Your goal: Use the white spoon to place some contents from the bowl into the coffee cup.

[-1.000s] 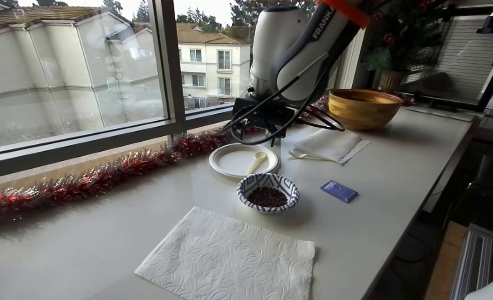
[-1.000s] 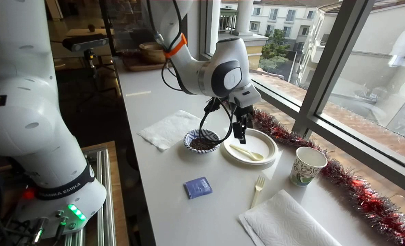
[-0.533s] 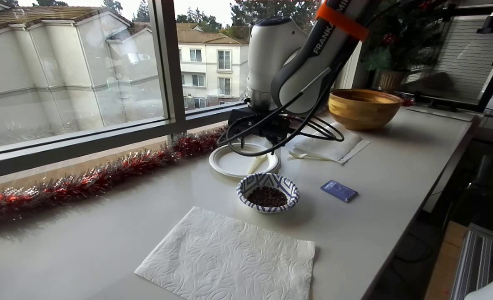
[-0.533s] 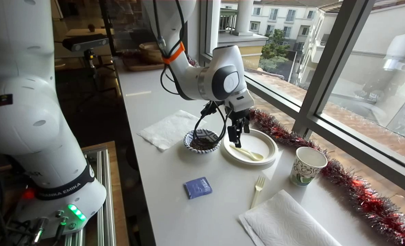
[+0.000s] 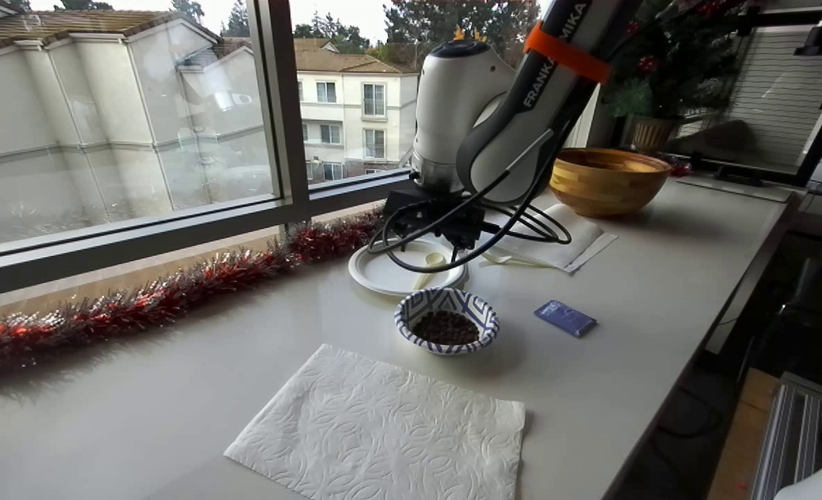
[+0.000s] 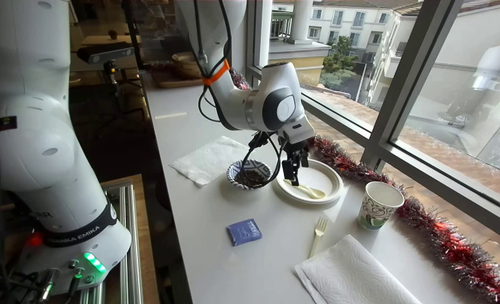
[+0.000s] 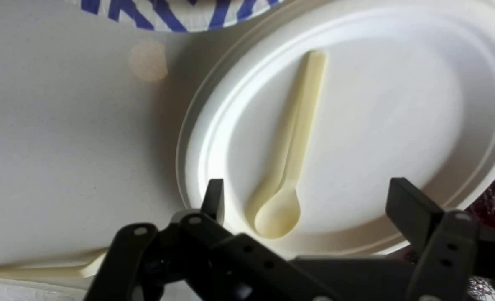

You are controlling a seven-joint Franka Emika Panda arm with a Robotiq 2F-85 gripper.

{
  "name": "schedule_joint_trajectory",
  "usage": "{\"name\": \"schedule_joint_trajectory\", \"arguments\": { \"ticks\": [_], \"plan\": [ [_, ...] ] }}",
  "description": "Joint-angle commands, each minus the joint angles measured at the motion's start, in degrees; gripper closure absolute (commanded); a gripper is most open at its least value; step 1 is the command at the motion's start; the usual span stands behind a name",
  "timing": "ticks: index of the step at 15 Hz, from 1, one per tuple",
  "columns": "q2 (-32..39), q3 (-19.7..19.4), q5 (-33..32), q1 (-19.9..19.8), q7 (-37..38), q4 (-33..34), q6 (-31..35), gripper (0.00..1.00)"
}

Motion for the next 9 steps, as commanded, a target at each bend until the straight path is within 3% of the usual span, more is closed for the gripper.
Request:
{"name": "schedule_joint_trajectory", "arguments": {
  "ticks": [1, 3, 5, 9],
  "plan": [
    [2.7, -3.8, -4.6, 2.9, 3.9, 0.9, 4.1, 0.00],
    [3.5, -5.4, -5.3, 4.0, 4.6, 0.9, 5.4, 0.00],
    [4.4, -6.9, -5.8, 5.2, 5.0, 0.8, 6.9, 0.28],
    [5.8, -8.6, -4.6, 6.7, 4.5, 0.5, 9.6, 0.55]
  ]
}}
